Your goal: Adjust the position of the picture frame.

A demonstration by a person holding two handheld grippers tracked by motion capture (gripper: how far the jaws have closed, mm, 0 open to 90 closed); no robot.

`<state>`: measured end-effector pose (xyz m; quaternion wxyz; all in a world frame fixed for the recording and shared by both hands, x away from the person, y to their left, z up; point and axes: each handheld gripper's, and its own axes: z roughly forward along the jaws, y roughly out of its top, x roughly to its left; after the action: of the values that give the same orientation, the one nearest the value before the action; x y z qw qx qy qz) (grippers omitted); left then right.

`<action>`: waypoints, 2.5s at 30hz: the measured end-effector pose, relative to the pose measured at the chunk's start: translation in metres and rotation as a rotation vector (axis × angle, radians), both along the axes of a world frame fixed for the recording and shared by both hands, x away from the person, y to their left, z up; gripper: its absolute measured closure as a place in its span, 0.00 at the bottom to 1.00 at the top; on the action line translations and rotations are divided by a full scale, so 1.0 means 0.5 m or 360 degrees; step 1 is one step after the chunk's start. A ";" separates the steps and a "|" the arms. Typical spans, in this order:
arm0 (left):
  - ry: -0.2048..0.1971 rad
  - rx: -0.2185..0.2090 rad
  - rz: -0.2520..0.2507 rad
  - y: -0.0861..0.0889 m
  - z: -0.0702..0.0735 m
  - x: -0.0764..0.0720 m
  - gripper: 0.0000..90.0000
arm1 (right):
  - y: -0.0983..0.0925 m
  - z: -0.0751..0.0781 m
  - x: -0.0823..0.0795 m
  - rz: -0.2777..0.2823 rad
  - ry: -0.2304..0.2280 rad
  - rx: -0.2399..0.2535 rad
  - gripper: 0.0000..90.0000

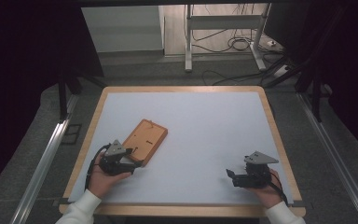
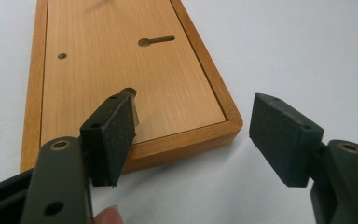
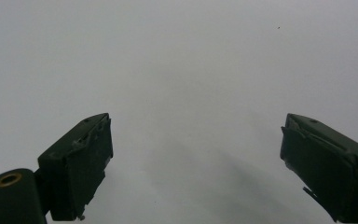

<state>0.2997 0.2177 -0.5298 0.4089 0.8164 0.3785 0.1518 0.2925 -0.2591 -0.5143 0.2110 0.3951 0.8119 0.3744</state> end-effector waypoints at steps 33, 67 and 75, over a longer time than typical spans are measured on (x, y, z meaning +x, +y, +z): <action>-0.0005 -0.0029 -0.0045 -0.002 0.022 0.016 0.35 | -0.001 0.002 -0.004 0.0030 0.0023 0.0004 0.14; 0.0027 -0.0047 0.0042 -0.019 0.056 0.138 0.34 | -0.009 0.006 -0.006 0.0009 0.0039 0.0025 0.15; 0.0045 -0.0047 0.0103 -0.021 0.057 0.187 0.34 | -0.008 0.004 -0.005 0.0010 0.0051 0.0017 0.15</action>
<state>0.3931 0.2073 -0.5013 0.4102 0.7997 0.4127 0.1480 0.2900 -0.2633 -0.5123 0.1948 0.3995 0.8145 0.3729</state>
